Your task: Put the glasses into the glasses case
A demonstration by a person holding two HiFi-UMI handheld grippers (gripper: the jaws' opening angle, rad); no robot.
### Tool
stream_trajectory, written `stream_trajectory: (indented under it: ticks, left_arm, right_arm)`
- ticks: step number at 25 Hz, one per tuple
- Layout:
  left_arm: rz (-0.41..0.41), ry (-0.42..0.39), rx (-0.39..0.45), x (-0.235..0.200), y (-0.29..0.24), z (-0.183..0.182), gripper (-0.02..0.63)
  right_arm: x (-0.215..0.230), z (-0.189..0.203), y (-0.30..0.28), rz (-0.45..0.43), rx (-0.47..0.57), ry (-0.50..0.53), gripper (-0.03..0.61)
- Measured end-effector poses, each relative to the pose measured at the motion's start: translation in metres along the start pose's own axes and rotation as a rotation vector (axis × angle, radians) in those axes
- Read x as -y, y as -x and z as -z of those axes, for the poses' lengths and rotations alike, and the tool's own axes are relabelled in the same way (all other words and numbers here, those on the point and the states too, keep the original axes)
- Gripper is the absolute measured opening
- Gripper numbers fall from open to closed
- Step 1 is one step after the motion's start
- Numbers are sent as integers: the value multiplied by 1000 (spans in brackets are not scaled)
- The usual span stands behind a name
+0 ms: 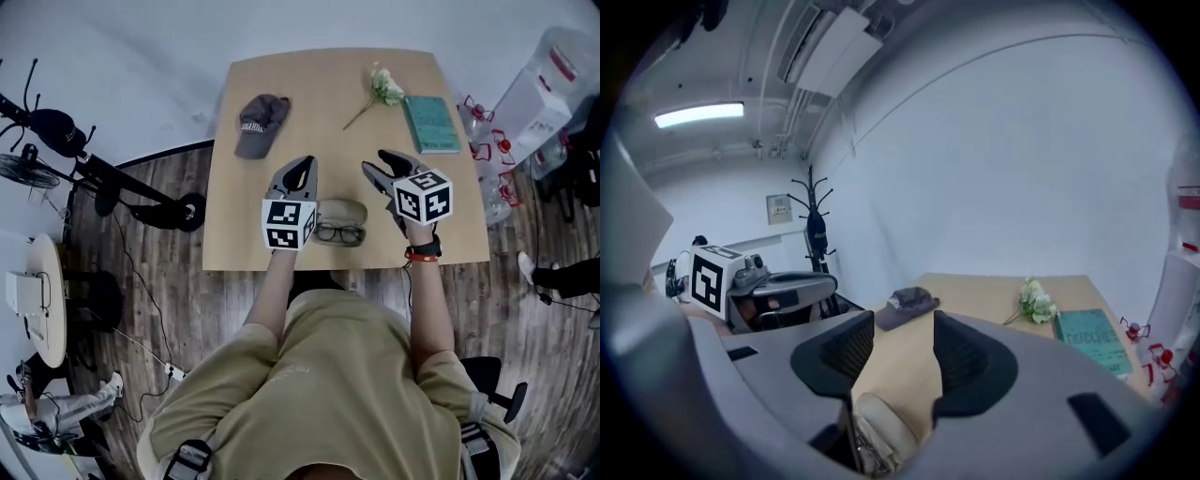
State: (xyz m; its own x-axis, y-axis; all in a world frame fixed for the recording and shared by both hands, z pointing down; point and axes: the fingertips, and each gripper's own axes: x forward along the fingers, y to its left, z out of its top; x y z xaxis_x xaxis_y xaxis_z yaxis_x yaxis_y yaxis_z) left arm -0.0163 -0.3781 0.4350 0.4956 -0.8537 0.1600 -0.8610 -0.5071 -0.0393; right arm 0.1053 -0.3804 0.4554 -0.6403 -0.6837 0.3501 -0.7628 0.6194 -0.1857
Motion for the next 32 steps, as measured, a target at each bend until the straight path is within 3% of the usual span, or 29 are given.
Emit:
stream_trajectory:
  ticks: [7,16,32]
  left_arm:
    - [-6,-9,38,12,0,-21,23]
    - [-12,-32,76,26,3,-40,23]
    - [7,-48,83,47,10,-41,23]
  right_arm:
    - [-6,-28,24,52,117,26,145]
    - [4,-36,49,149,216,19,17]
    - [-2,-34,64,159,236,35,15]
